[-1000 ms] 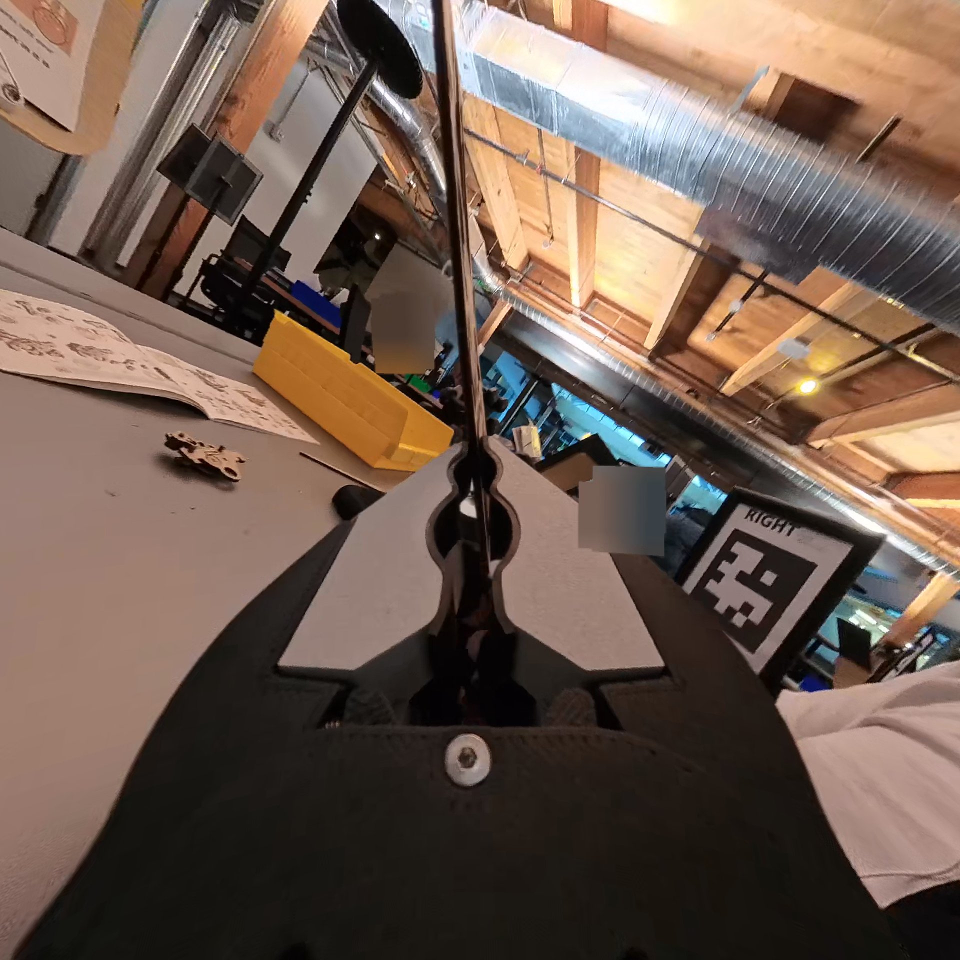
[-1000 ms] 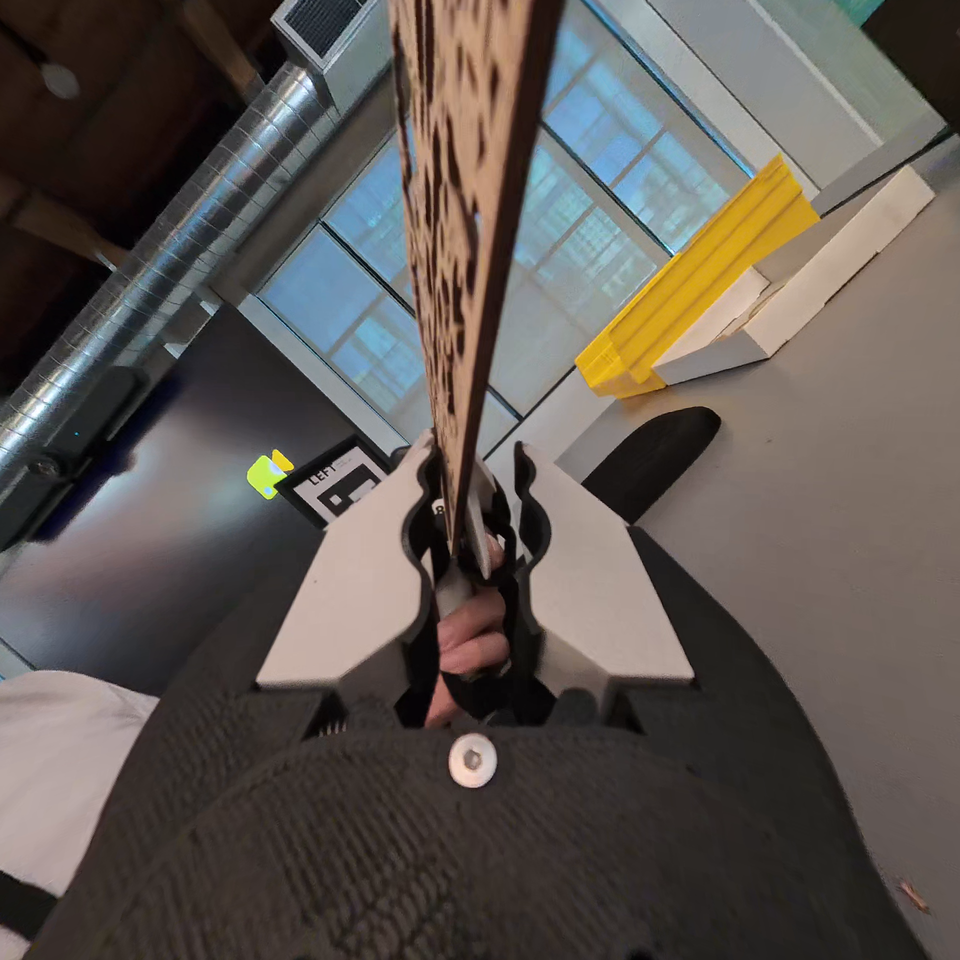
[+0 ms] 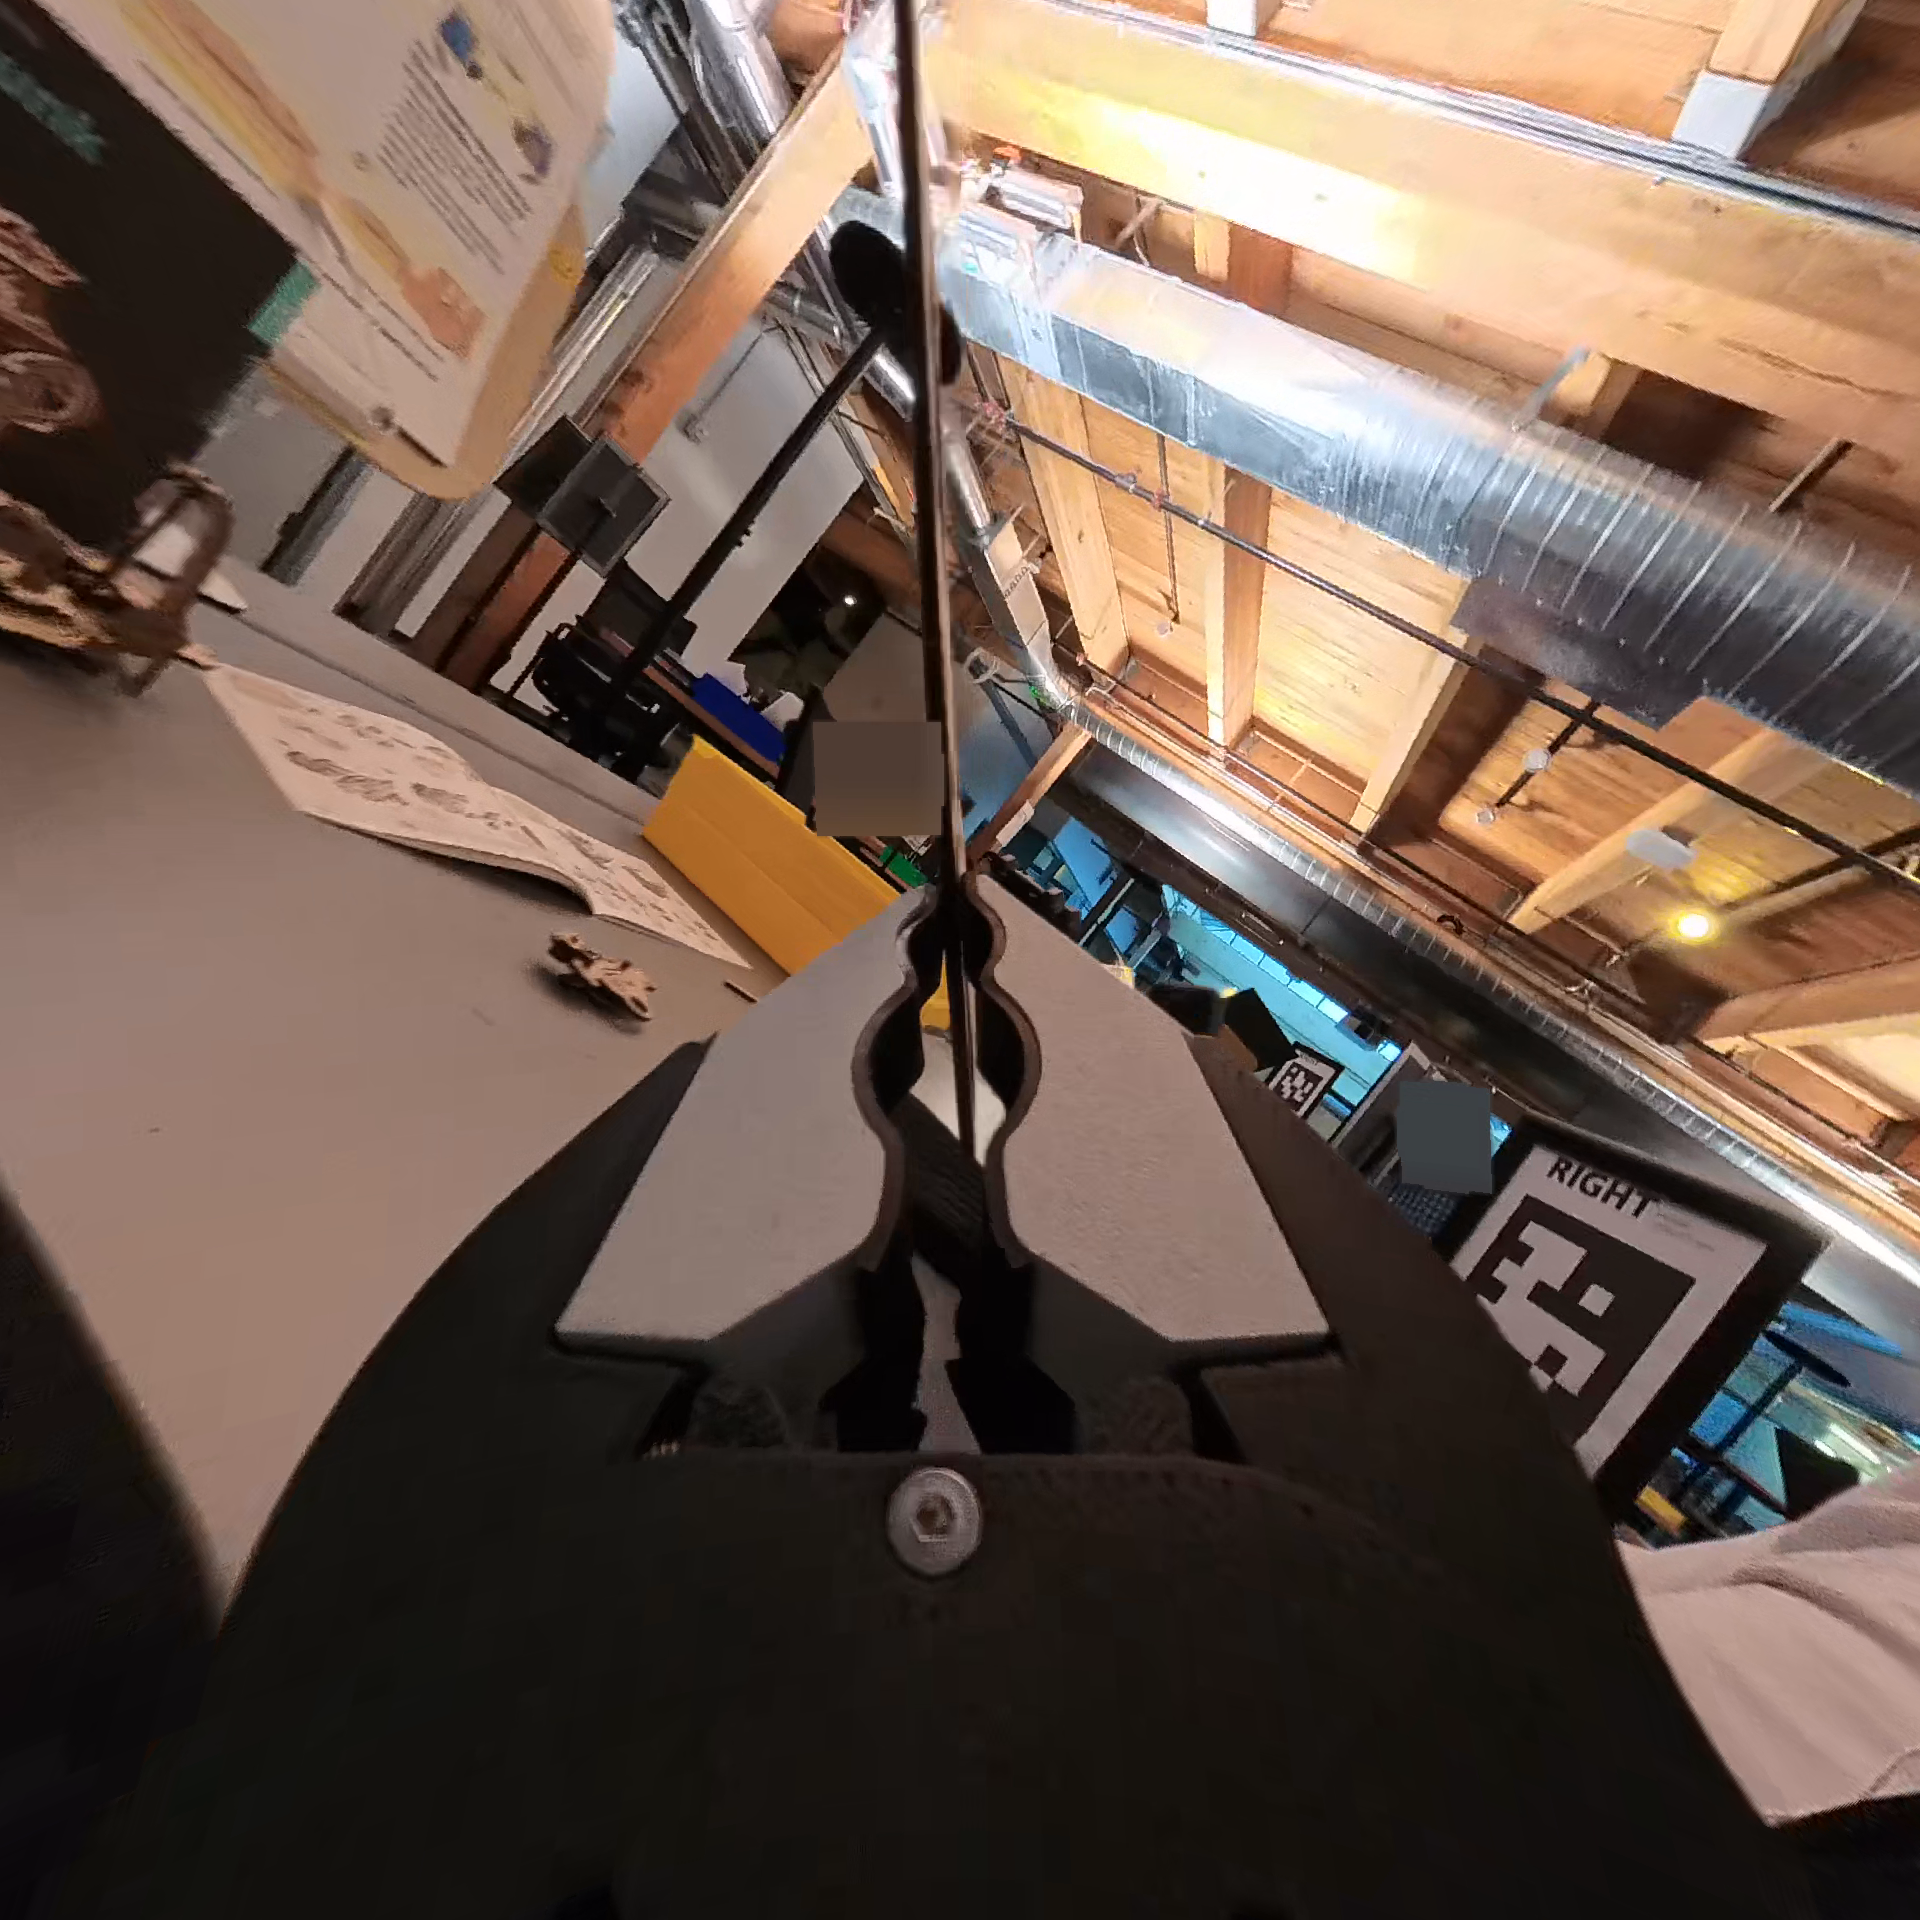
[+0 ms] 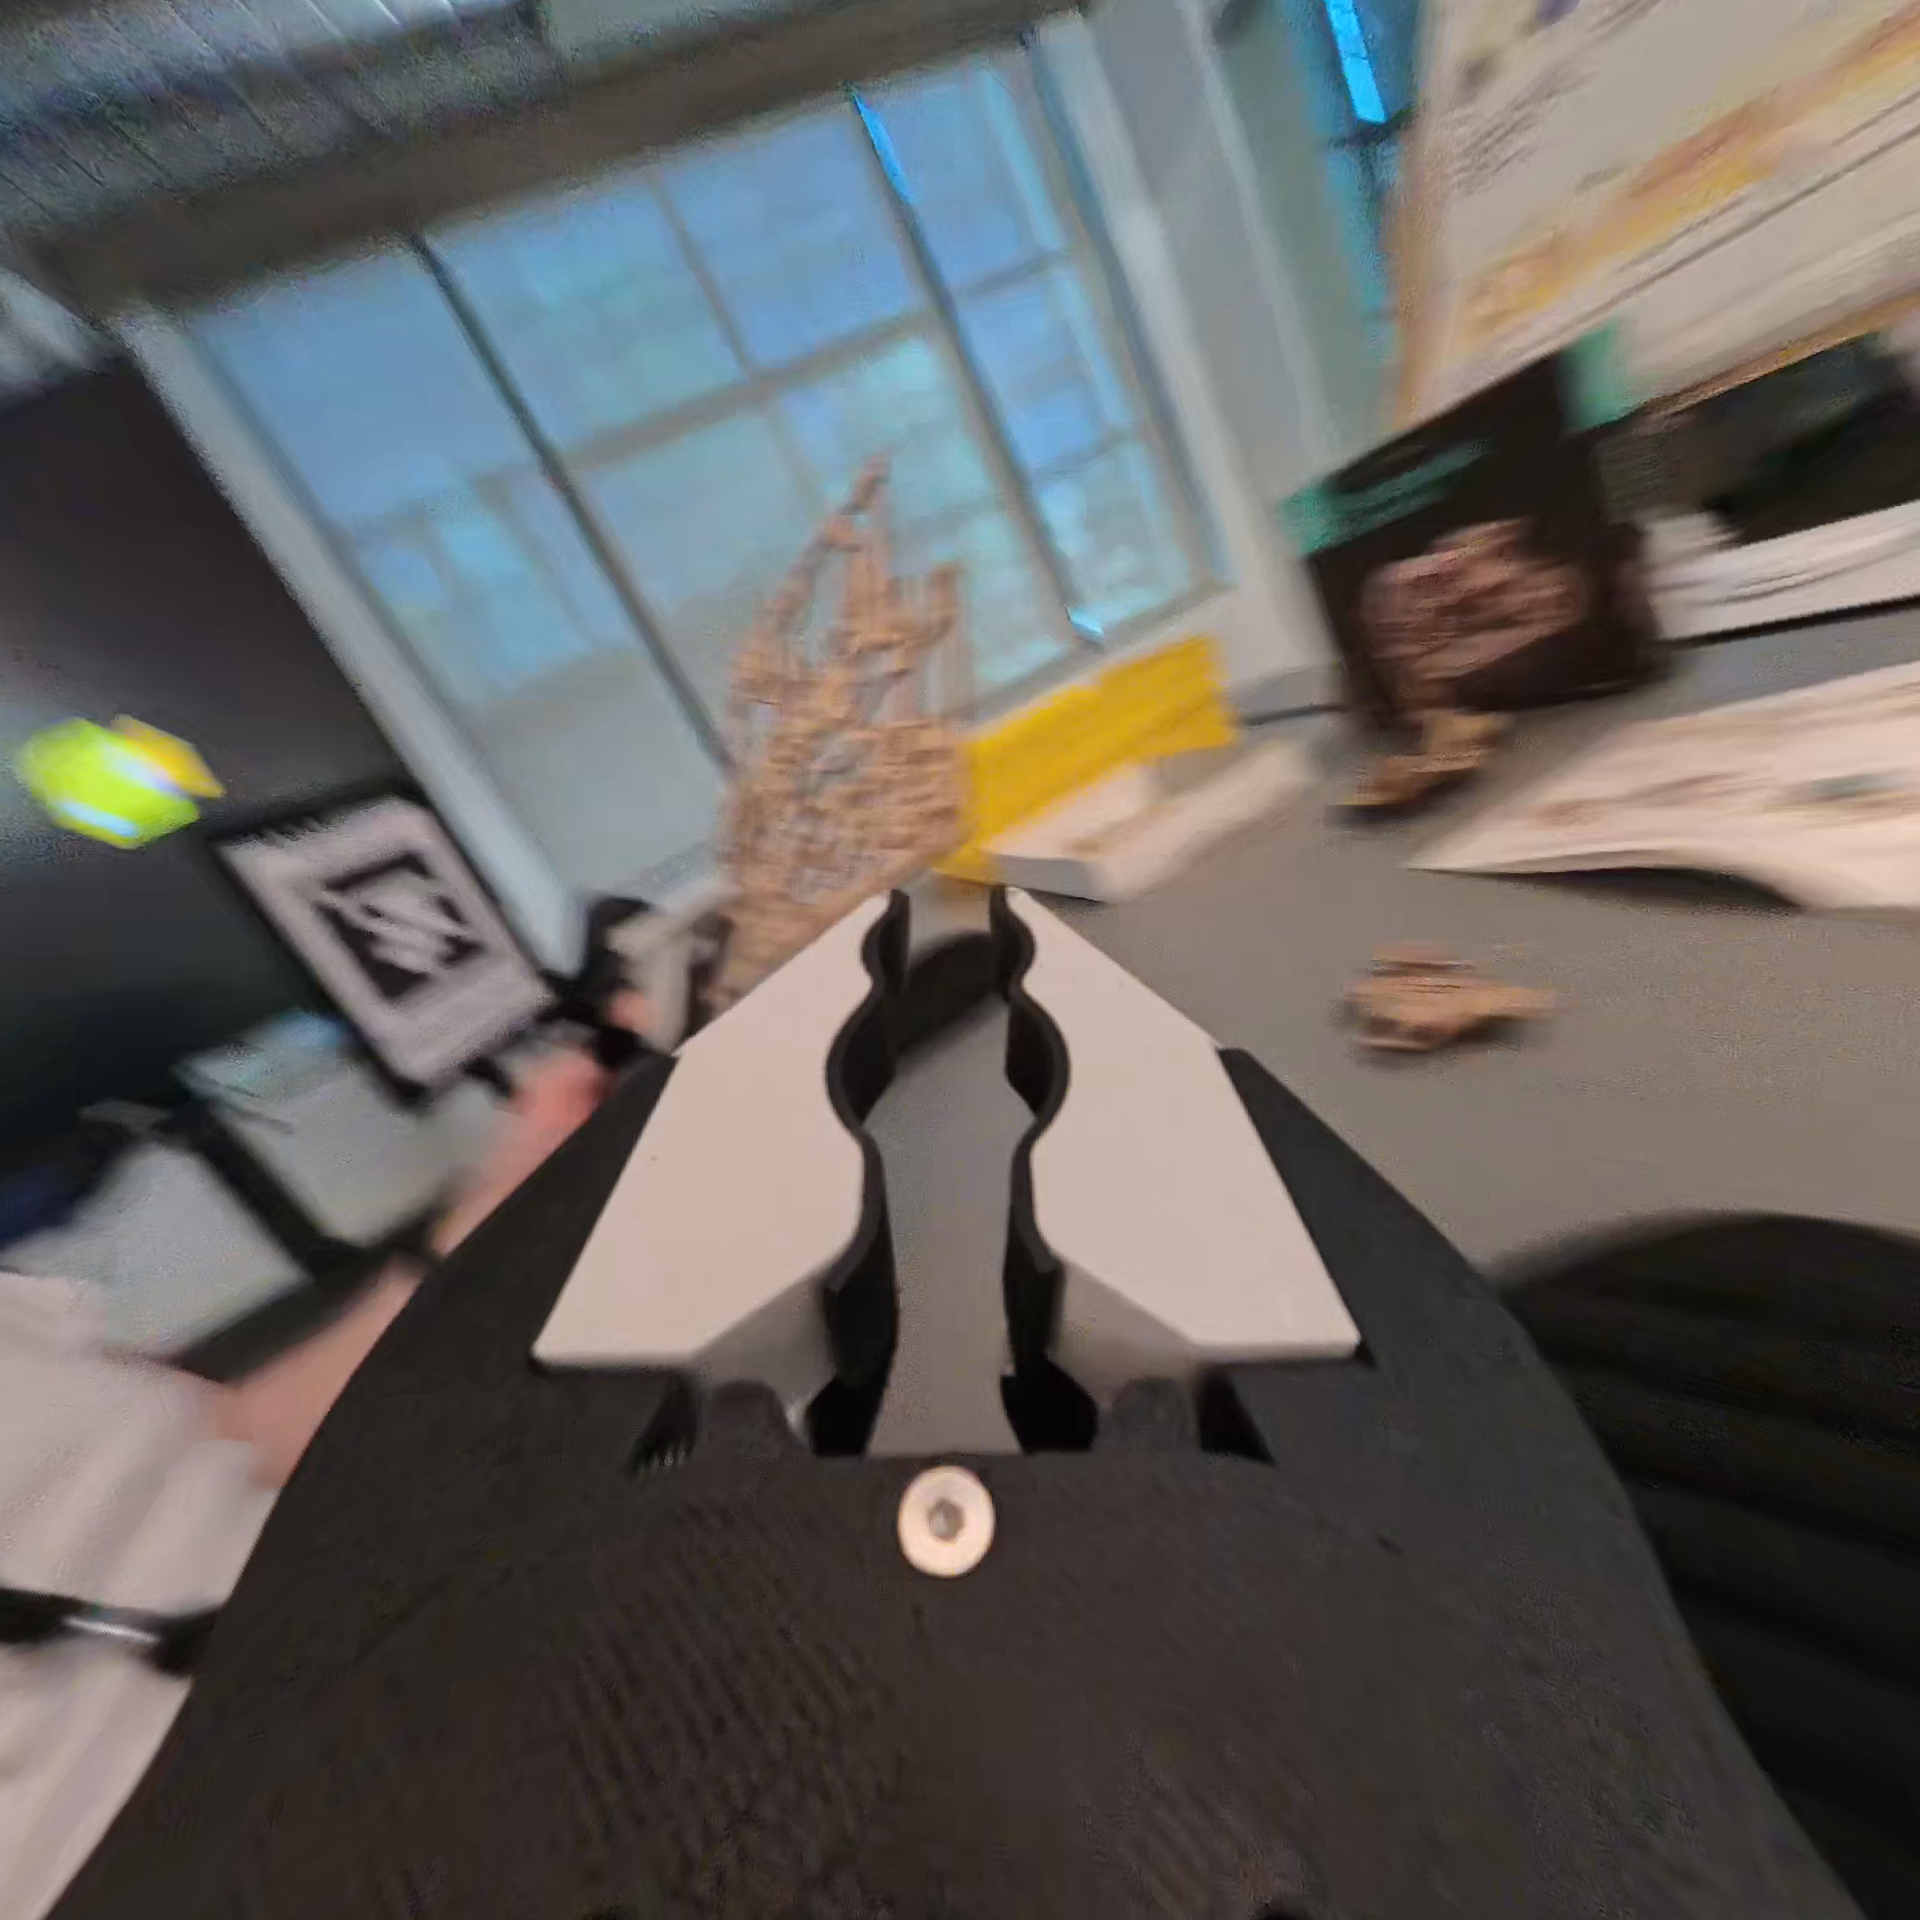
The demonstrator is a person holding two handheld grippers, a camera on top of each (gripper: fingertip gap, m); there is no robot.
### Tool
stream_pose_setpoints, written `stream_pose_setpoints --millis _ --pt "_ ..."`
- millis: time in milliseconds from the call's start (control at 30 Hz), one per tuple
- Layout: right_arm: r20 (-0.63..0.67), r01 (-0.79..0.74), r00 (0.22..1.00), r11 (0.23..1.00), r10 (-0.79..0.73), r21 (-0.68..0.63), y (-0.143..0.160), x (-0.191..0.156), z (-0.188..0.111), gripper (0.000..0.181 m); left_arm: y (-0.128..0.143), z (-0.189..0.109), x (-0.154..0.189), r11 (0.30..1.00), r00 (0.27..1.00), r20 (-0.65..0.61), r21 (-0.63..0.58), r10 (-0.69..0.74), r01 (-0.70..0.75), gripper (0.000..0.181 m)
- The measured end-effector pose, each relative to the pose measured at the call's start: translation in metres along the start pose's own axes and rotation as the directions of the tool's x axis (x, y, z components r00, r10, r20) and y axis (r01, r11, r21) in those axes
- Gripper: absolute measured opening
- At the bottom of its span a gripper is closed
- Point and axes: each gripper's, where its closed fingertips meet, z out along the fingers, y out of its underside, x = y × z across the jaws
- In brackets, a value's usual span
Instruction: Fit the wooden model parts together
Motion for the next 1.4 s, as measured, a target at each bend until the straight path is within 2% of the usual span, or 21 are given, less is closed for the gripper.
stream_pose_setpoints --millis 33,67,100,133,167,333,433,500,533,600,633,667,700,767,800,833,900,967,1100,1400 --pt "-0.130 0.100 0.985 0.989 -0.114 -0.108 -0.009 0.036 -0.018 0.011 -0.004 -0.003 -0.005 1.000 1.000 0.012 -0.005 -0.005 0.005 0.000" --pt "-0.289 0.181 0.923 0.950 -0.253 -0.256 -0.014 0.083 -0.042 0.013 -0.007 -0.004 -0.009 1.000 1.000 0.018 -0.009 -0.009 0.009 0.000" --pt "-0.395 0.224 0.839 0.898 -0.376 -0.379 -0.021 0.123 -0.068 0.015 -0.010 -0.005 -0.010 1.000 1.000 0.016 -0.008 -0.010 0.010 0.000" --pt "-0.417 0.241 0.789 0.852 -0.451 -0.465 -0.024 0.148 -0.086 0.018 -0.012 -0.004 -0.009 1.000 1.000 0.009 -0.008 -0.009 0.009 0.000" --pt "-0.421 0.218 0.780 0.831 -0.464 -0.512 -0.024 0.165 -0.098 0.020 -0.013 -0.003 -0.008 1.000 1.000 0.002 -0.013 -0.006 0.006 0.000" --pt "-0.377 0.093 0.811 0.735 -0.448 -0.672 0.007 0.200 -0.119 0.031 -0.009 0.007 -0.008 0.999 1.000 -0.010 -0.040 -0.013 0.012 0.000" --pt "-0.358 0.078 0.790 0.661 -0.497 -0.746 0.015 0.212 -0.122 0.032 -0.005 0.015 -0.008 0.998 0.999 -0.026 -0.053 -0.030 0.028 0.000" --pt "-0.309 0.101 0.818 0.651 -0.485 -0.753 0.018 0.210 -0.115 0.021 -0.001 0.020 -0.008 0.997 0.999 -0.034 -0.073 -0.026 0.023 0.000" --pt "-0.275 0.103 0.846 0.646 -0.457 -0.757 0.021 0.206 -0.111 0.008 0.002 0.022 -0.009 0.997 0.999 -0.033 -0.082 -0.018 0.015 0.000" --pt "-0.285 0.101 0.836 0.643 -0.468 -0.759 0.019 0.209 -0.111 0.007 0.006 0.025 -0.017 0.996 1.000 0.005 -0.093 -0.001 0.002 0.000" --pt "-0.299 0.124 0.805 0.638 -0.512 -0.760 0.015 0.211 -0.111 0.007 0.008 0.025 -0.022 0.995 1.000 0.030 -0.102 0.004 -0.001 0.000" --pt "-0.297 0.171 0.782 0.647 -0.548 -0.743 0.007 0.204 -0.107 0.007 0.011 0.026 -0.027 0.993 0.999 0.052 -0.117 0.011 -0.005 0.000" --pt "-0.297 0.231 0.777 0.690 -0.555 -0.686 -0.007 0.183 -0.094 0.006 0.014 0.026 -0.031 0.991 0.997 0.072 -0.132 0.022 -0.012 0.000" --pt "-0.221 0.324 0.849 0.804 -0.479 -0.498 -0.033 0.102 -0.054 0.006 0.016 0.025 -0.040 0.986 0.988 0.131 -0.155 0.085 -0.064 0.000" --pt "-0.133 0.311 0.903 0.836 -0.408 -0.452 -0.029 0.057 -0.034 0.006 0.017 0.025 -0.043 0.981 0.980 0.158 -0.170 0.123 -0.095 0.000" --pt "-0.037 0.295 0.935 0.831 -0.352 -0.471 -0.012 0.018 -0.016 0.006 0.018 0.026 -0.045 0.975 0.973 0.171 -0.184 0.159 -0.127 0.000" --pt "0.042 0.324 0.926 0.736 -0.374 -0.594 0.034 -0.020 0.005 0.006 0.021 0.029 -0.045 0.959 0.957 0.182 -0.215 0.227 -0.187 0.000" --pt "0.073 0.346 0.912 0.662 -0.403 -0.665 0.067 -0.036 0.021 0.006 0.024 0.031 -0.044 0.938 0.934 0.197 -0.239 0.299 -0.250 0.000" --pt "0.071 0.246 0.957 0.653 -0.283 -0.716 0.091 -0.059 0.042 0.006 0.027 0.032 -0.034 0.896 0.891 0.188 -0.263 0.412 -0.359 0.000" --pt "0.007 0.173 0.970 0.671 -0.242 -0.721 0.084 -0.061 0.054 0.006 0.027 0.029 -0.031 0.895 0.888 0.185 -0.248 0.421 -0.372 0.000"
